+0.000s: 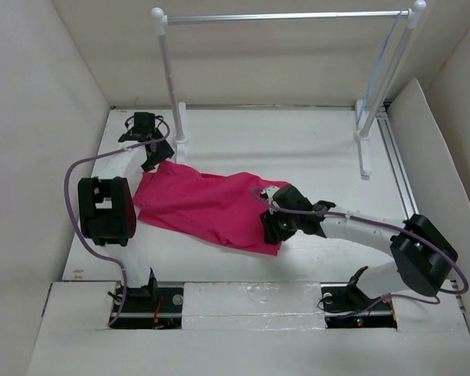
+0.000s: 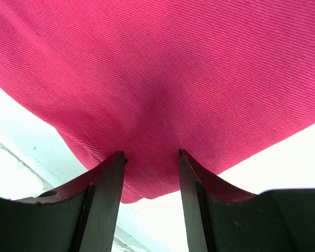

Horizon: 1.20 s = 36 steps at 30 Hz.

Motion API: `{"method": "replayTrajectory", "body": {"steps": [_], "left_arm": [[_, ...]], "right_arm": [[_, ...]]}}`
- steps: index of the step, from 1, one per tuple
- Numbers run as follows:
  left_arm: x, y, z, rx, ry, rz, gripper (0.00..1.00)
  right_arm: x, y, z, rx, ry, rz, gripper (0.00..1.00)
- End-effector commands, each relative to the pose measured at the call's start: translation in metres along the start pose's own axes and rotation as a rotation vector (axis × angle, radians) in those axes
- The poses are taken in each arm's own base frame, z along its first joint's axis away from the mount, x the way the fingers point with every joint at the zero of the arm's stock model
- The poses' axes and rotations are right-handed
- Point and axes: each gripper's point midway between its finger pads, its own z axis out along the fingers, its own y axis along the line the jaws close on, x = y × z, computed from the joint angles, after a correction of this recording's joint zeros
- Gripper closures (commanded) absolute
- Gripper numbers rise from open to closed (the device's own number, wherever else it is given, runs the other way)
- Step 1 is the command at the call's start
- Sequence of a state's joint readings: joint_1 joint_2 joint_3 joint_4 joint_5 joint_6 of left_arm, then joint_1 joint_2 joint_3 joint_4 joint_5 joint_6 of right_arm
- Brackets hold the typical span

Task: Place the trousers on the hanger
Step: Fold the trousers at the center of the board.

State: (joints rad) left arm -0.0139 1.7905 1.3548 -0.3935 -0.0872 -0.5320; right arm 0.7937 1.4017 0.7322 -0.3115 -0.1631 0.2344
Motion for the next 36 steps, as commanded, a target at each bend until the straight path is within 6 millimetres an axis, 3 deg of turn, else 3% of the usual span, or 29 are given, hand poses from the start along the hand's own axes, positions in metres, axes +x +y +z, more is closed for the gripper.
{"method": "replayTrajectory", "body": {"steps": [1, 6, 11, 13, 14, 16, 25, 28, 31, 36], "left_arm": [[-0.003, -0.016, -0.012, 0.059, -0.019, 0.032, 0.42], [0.002, -0.014, -0.002, 0.029, -0.011, 0.039, 0.47], [0.004, 0.002, 0.016, -0.072, -0.005, 0.043, 0.55], [0.001, 0.004, 0.018, -0.093, -0.012, 0.047, 0.66], [0.000, 0.005, 0.017, -0.095, -0.015, 0.049, 0.87], [-0.004, 0.007, 0.013, -0.112, -0.030, 0.032, 1.00], [-0.054, 0.007, -0.061, -0.081, -0.213, -0.015, 1.00], [-0.060, 0.029, -0.063, -0.158, -0.203, -0.018, 1.00], [-0.048, 0.047, -0.052, -0.250, -0.158, 0.022, 1.00], [-0.042, 0.068, -0.019, -0.379, -0.147, 0.059, 1.00]], "right_arm": [[-0.012, 0.008, -0.001, -0.008, -0.025, 0.007, 0.49], [-0.007, 0.013, 0.001, -0.016, -0.015, -0.003, 0.49], [-0.009, 0.012, -0.002, -0.010, -0.025, -0.004, 0.49], [-0.008, 0.012, -0.003, -0.008, -0.025, -0.005, 0.49], [-0.006, 0.011, -0.003, -0.005, -0.022, -0.004, 0.49], [-0.003, 0.009, -0.003, 0.003, -0.015, -0.003, 0.49], [0.021, -0.013, 0.000, 0.067, 0.052, 0.014, 0.49], [0.023, -0.020, -0.002, 0.079, 0.054, 0.018, 0.49], [0.027, -0.029, -0.004, 0.095, 0.060, 0.021, 0.49], [0.030, -0.036, -0.008, 0.111, 0.069, 0.015, 0.49]]}}
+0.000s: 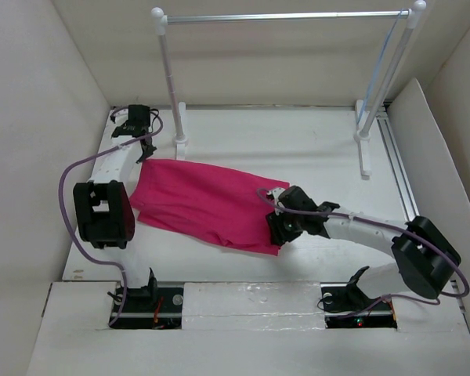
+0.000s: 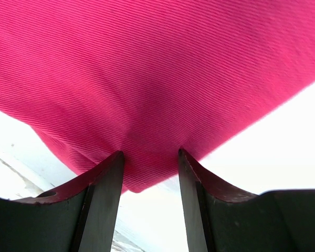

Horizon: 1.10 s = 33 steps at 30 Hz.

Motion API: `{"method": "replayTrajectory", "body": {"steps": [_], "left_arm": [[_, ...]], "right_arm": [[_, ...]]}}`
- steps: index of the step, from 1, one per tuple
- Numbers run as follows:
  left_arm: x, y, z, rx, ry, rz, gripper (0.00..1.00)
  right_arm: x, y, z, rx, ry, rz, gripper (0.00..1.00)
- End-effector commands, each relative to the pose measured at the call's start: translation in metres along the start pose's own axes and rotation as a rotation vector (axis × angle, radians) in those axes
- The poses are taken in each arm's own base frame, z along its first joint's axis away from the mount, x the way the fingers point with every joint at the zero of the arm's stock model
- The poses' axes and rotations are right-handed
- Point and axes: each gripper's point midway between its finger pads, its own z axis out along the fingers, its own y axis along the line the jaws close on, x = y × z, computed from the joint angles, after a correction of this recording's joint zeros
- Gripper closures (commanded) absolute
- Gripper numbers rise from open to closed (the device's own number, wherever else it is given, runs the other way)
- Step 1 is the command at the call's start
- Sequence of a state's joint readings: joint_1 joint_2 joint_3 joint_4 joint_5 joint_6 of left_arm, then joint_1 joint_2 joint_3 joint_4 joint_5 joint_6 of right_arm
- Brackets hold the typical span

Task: Place the trousers on the hanger
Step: Fold the trousers at the center of the board.

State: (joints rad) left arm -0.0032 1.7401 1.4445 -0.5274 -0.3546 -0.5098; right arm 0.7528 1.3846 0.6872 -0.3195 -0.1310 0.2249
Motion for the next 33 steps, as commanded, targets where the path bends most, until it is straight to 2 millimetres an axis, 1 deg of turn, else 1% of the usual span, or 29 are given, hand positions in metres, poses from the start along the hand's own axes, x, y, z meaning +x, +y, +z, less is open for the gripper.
{"method": "replayTrajectory", "body": {"steps": [1, 2, 4, 5, 7, 8, 9, 10, 11, 13, 14, 15, 16, 17, 18, 19, 20, 21, 22, 23, 24, 25, 27, 28, 29, 30, 31, 32, 33], "left_arm": [[0.002, 0.023, 0.021, -0.148, -0.009, 0.056, 1.00], [0.008, 0.024, 0.032, -0.174, 0.009, 0.065, 1.00], [0.007, 0.022, 0.042, -0.191, 0.005, 0.059, 1.00], [0.011, 0.022, 0.049, -0.208, 0.013, 0.062, 1.00], [0.013, 0.024, 0.053, -0.231, 0.019, 0.059, 1.00], [0.014, 0.026, 0.056, -0.250, 0.020, 0.062, 0.96], [0.015, 0.030, 0.055, -0.269, 0.024, 0.068, 0.85], [0.011, 0.031, 0.053, -0.278, 0.015, 0.071, 0.71], [0.003, 0.040, 0.052, -0.298, 0.009, 0.047, 0.46], [-0.008, 0.048, 0.040, -0.296, 0.009, 0.008, 0.32], [-0.023, 0.049, 0.023, -0.260, -0.026, -0.036, 0.26], [-0.029, 0.045, 0.012, -0.220, -0.042, -0.059, 0.26], [-0.029, 0.046, 0.004, -0.196, -0.047, -0.065, 0.25], [-0.039, 0.040, -0.023, -0.128, -0.093, -0.087, 0.26], [-0.031, 0.015, -0.039, -0.018, -0.092, -0.069, 0.27], [-0.001, 0.009, -0.041, 0.029, -0.047, -0.030, 0.30], [0.029, -0.029, -0.080, 0.255, -0.018, -0.043, 0.33], [0.029, -0.029, -0.080, 0.258, -0.017, -0.043, 0.33], [0.068, -0.022, -0.079, 0.285, 0.049, -0.035, 0.34], [0.079, -0.030, -0.077, 0.350, 0.060, -0.065, 0.34], [0.104, -0.037, -0.078, 0.418, 0.142, -0.099, 0.35], [0.147, -0.024, -0.064, 0.405, 0.234, -0.092, 0.36], [0.170, -0.015, -0.051, 0.402, 0.292, -0.123, 0.37], [0.190, 0.002, -0.038, 0.347, 0.344, -0.155, 0.37], [0.198, 0.010, -0.033, 0.326, 0.364, -0.175, 0.37], [0.204, 0.018, -0.029, 0.299, 0.379, -0.194, 0.38], [0.219, 0.031, -0.027, 0.256, 0.412, -0.224, 0.38], [0.225, 0.039, -0.027, 0.231, 0.428, -0.242, 0.38], [0.236, 0.049, -0.028, 0.197, 0.445, -0.251, 0.38]], "right_arm": [[0.019, -0.016, -0.007, 0.053, 0.058, -0.015, 0.49], [0.018, -0.016, -0.009, 0.055, 0.053, -0.017, 0.49], [0.019, -0.019, -0.013, 0.067, 0.057, -0.010, 0.49], [0.017, -0.019, -0.017, 0.070, 0.044, -0.012, 0.49], [0.016, -0.019, -0.026, 0.076, 0.042, -0.011, 0.49], [0.010, -0.016, -0.034, 0.072, 0.012, -0.011, 0.49], [0.007, -0.015, -0.038, 0.070, 0.000, -0.009, 0.49], [0.004, -0.013, -0.044, 0.066, -0.009, -0.007, 0.49], [0.002, -0.012, -0.048, 0.064, -0.019, -0.005, 0.49], [-0.005, -0.009, -0.058, 0.058, -0.048, -0.002, 0.49], [-0.007, -0.007, -0.061, 0.053, -0.056, 0.001, 0.49], [-0.011, -0.004, -0.065, 0.043, -0.079, 0.001, 0.49], [-0.015, -0.002, -0.067, 0.033, -0.095, 0.002, 0.51], [-0.021, 0.002, -0.070, 0.016, -0.116, 0.003, 0.59], [-0.025, 0.008, -0.071, -0.017, -0.128, 0.000, 0.71], [-0.035, 0.015, -0.072, -0.046, -0.165, -0.006, 0.89], [-0.052, 0.031, -0.072, -0.130, -0.215, -0.014, 1.00], [-0.052, 0.031, -0.072, -0.131, -0.216, -0.014, 1.00], [-0.051, 0.038, -0.065, -0.159, -0.198, -0.017, 1.00], [-0.052, 0.046, -0.061, -0.192, -0.193, -0.024, 1.00], [-0.057, 0.050, -0.056, -0.204, -0.205, -0.030, 1.00], [-0.051, 0.049, -0.042, -0.196, -0.170, -0.020, 1.00], [-0.049, 0.047, -0.027, -0.192, -0.160, -0.020, 1.00], [-0.046, 0.044, -0.020, -0.181, -0.146, -0.019, 1.00], [-0.037, 0.031, -0.005, -0.139, -0.106, 0.001, 1.00], [-0.029, 0.022, 0.002, -0.112, -0.075, 0.011, 1.00], [-0.022, 0.012, 0.008, -0.083, -0.049, 0.021, 1.00], [-0.014, -0.006, 0.014, -0.032, -0.020, 0.056, 1.00], [-0.008, -0.016, 0.015, -0.006, -0.002, 0.073, 1.00]]}}
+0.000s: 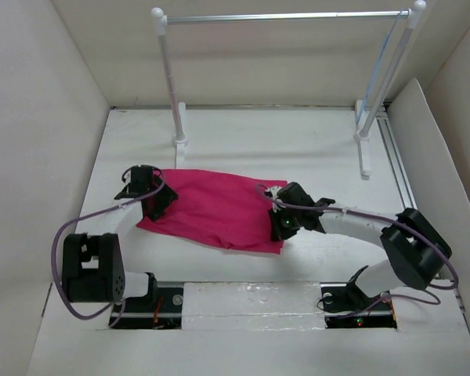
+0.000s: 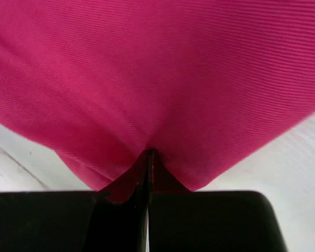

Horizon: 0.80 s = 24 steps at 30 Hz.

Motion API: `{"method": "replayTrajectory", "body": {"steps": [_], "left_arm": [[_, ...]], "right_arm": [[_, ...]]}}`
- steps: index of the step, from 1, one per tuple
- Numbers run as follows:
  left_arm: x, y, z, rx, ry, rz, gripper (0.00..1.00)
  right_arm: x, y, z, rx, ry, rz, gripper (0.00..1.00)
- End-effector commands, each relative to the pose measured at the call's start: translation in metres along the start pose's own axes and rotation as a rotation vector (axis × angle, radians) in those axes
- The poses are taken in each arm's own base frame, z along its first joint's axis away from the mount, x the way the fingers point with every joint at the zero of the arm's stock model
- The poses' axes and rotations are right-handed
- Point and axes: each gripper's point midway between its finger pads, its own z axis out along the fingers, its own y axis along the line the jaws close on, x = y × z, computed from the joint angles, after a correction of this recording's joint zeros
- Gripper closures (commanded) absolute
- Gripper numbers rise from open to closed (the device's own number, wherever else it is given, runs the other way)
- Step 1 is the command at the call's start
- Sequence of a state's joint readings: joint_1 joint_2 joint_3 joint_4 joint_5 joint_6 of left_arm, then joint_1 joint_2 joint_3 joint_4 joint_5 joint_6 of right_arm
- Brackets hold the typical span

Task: Place the trousers on the hanger
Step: Fold the trousers at the center of the board.

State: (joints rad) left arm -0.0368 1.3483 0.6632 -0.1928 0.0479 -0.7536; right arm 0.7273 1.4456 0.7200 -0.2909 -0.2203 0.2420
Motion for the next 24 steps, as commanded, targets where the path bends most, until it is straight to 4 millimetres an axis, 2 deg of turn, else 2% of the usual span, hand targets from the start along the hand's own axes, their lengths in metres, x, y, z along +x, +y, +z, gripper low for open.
{"method": "replayTrajectory", "body": {"steps": [1, 3, 5, 7, 8, 9, 10, 11, 12, 13, 14, 15, 16, 17, 18, 19, 20, 21, 22, 23, 24], "left_arm": [[0.043, 0.040, -0.003, -0.091, 0.105, -0.097, 0.38], [0.051, 0.055, -0.012, -0.160, 0.107, -0.159, 0.36], [0.051, 0.058, -0.025, -0.153, 0.085, -0.176, 0.35], [0.039, 0.039, -0.042, -0.052, 0.031, -0.179, 0.34], [0.034, 0.033, -0.049, -0.030, 0.018, -0.182, 0.34], [0.018, 0.015, -0.063, 0.035, -0.028, -0.177, 0.34], [0.004, -0.002, -0.080, 0.114, -0.083, -0.158, 0.34], [-0.007, -0.013, -0.091, 0.154, -0.115, -0.144, 0.35], [-0.017, -0.022, -0.102, 0.180, -0.145, -0.108, 0.37], [-0.038, -0.060, -0.130, 0.266, -0.193, -0.034, 0.45], [-0.034, -0.064, -0.127, 0.269, -0.180, -0.021, 0.55], [-0.043, -0.086, -0.145, 0.341, -0.200, 0.036, 0.71], [-0.044, -0.097, -0.149, 0.377, -0.196, 0.065, 0.98], [-0.050, -0.112, -0.157, 0.439, -0.212, 0.091, 1.00], [-0.050, -0.127, -0.168, 0.509, -0.201, 0.120, 1.00], [-0.051, -0.134, -0.172, 0.541, -0.206, 0.156, 1.00], [-0.054, -0.144, -0.178, 0.588, -0.220, 0.180, 1.00], [-0.055, -0.152, -0.185, 0.622, -0.218, 0.205, 1.00], [-0.057, -0.154, -0.184, 0.620, -0.217, 0.221, 1.00], [-0.059, -0.157, -0.184, 0.626, -0.229, 0.267, 1.00], [-0.065, -0.161, -0.188, 0.628, -0.254, 0.288, 1.00]], "right_arm": [[0.008, -0.035, 0.004, 0.092, 0.001, 0.050, 1.00], [0.009, -0.051, -0.008, 0.130, -0.014, 0.080, 1.00], [0.003, -0.052, -0.020, 0.137, -0.033, 0.058, 1.00], [-0.007, -0.043, -0.042, 0.119, -0.053, 0.019, 0.96], [-0.029, -0.027, -0.057, 0.076, -0.098, -0.010, 0.89], [-0.032, -0.020, -0.071, 0.063, -0.090, -0.020, 0.86], [-0.049, -0.007, -0.093, 0.041, -0.150, -0.062, 0.82], [-0.086, 0.010, -0.126, 0.020, -0.256, -0.093, 0.70], [-0.099, 0.017, -0.147, 0.022, -0.300, -0.099, 0.66], [-0.135, 0.027, -0.196, 0.046, -0.429, -0.124, 0.59], [-0.137, 0.019, -0.198, 0.079, -0.438, -0.117, 0.58], [-0.169, 0.029, -0.247, 0.100, -0.557, -0.131, 0.58], [-0.187, 0.022, -0.275, 0.144, -0.628, -0.131, 0.58], [-0.204, 0.012, -0.294, 0.208, -0.678, -0.113, 0.53], [-0.225, 0.014, -0.339, 0.245, -0.793, -0.112, 0.47], [-0.237, 0.007, -0.356, 0.286, -0.843, -0.121, 0.44], [-0.248, -0.013, -0.375, 0.348, -0.888, -0.093, 0.39], [-0.264, -0.019, -0.399, 0.379, -0.976, -0.098, 0.36], [-0.273, -0.026, -0.419, 0.413, -1.035, -0.087, 0.31], [-0.277, -0.055, -0.438, 0.494, -1.072, -0.041, 0.24], [-0.288, -0.076, -0.440, 0.537, -1.079, -0.014, 0.21]]}}
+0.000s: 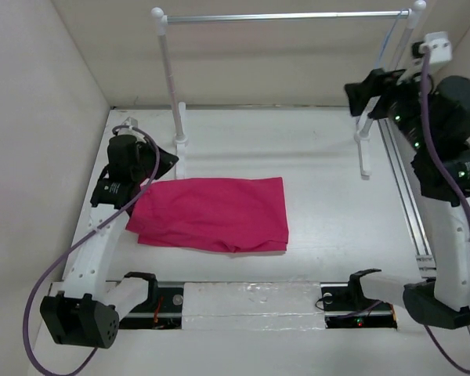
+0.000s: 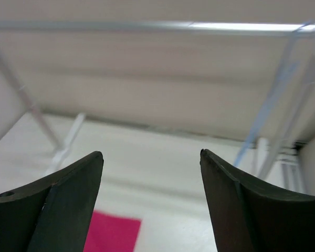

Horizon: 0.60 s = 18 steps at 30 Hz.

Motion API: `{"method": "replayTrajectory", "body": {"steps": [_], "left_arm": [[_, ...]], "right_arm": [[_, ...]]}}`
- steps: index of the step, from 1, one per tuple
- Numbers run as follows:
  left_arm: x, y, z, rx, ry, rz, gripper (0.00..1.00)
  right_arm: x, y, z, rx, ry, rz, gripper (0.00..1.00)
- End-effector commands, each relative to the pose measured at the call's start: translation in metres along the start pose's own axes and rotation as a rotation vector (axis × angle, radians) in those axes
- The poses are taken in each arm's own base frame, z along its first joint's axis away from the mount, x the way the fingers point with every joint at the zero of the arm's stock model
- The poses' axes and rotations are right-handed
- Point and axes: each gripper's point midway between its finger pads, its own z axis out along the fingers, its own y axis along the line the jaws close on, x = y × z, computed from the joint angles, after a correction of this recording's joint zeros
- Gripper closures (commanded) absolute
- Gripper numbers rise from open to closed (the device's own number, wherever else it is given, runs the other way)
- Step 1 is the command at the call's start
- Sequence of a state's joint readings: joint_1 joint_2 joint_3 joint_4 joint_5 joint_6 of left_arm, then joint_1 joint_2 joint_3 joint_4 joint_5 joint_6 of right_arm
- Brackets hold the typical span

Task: Place the trousers on the hanger
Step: Pick up the hanger from the clothesline.

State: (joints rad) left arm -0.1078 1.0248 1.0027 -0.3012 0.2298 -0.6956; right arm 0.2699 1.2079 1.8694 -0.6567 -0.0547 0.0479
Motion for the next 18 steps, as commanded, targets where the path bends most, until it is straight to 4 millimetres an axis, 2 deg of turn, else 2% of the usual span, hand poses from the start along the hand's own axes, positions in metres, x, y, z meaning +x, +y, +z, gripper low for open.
{"method": "replayTrajectory", "body": {"steps": [1, 2, 3, 4, 5, 6, 7, 8, 9, 10, 11, 12, 14, 15, 17, 18], "left_arm": [[-0.013, -0.025, 0.007, 0.083, -0.010, 0.157, 1.00], [-0.015, -0.029, 0.012, 0.059, -0.028, 0.243, 1.00], [-0.014, -0.038, 0.022, -0.010, -0.072, 0.317, 1.00], [-0.029, -0.051, 0.038, -0.075, -0.119, 0.353, 1.00], [-0.026, -0.057, 0.044, -0.119, -0.106, 0.385, 1.00], [-0.019, -0.078, 0.050, -0.097, -0.069, 0.403, 0.98], [-0.030, -0.111, 0.052, -0.055, -0.081, 0.399, 0.94], [-0.028, -0.122, 0.048, -0.035, -0.077, 0.407, 0.89], [-0.021, -0.138, 0.040, 0.024, -0.090, 0.435, 0.76], [-0.026, -0.142, 0.031, 0.040, -0.108, 0.430, 0.71], [-0.023, -0.147, 0.027, 0.075, -0.117, 0.429, 0.67], [-0.006, -0.134, 0.032, 0.074, -0.071, 0.433, 0.64], [0.008, -0.129, 0.025, 0.109, -0.032, 0.421, 0.59], [0.024, -0.110, 0.031, 0.078, 0.008, 0.423, 0.59], [0.037, -0.099, 0.028, 0.074, 0.030, 0.409, 0.59], [0.051, -0.082, 0.032, 0.046, 0.062, 0.412, 0.59]], "right_arm": [[0.000, -0.065, 0.036, 0.175, 0.014, -0.012, 0.20], [-0.001, -0.074, 0.043, 0.173, 0.013, 0.005, 0.19], [0.011, -0.108, 0.057, 0.241, 0.045, 0.035, 0.19], [0.012, -0.119, 0.063, 0.257, 0.047, 0.074, 0.19], [0.006, -0.124, 0.067, 0.244, 0.034, 0.091, 0.19], [0.008, -0.138, 0.071, 0.266, 0.036, 0.111, 0.19], [0.020, -0.147, 0.086, 0.265, 0.062, 0.144, 0.19], [0.014, -0.147, 0.090, 0.242, 0.050, 0.148, 0.18], [0.025, -0.159, 0.098, 0.266, 0.084, 0.162, 0.18], [0.033, -0.163, 0.104, 0.269, 0.103, 0.168, 0.18], [0.039, -0.170, 0.107, 0.274, 0.116, 0.175, 0.19], [0.048, -0.171, 0.112, 0.268, 0.137, 0.185, 0.19], [0.067, -0.187, 0.116, 0.296, 0.173, 0.204, 0.21], [0.078, -0.189, 0.120, 0.292, 0.188, 0.210, 0.22], [0.082, -0.190, 0.125, 0.261, 0.173, 0.209, 0.29], [0.087, -0.190, 0.128, 0.248, 0.178, 0.215, 0.32]]}}
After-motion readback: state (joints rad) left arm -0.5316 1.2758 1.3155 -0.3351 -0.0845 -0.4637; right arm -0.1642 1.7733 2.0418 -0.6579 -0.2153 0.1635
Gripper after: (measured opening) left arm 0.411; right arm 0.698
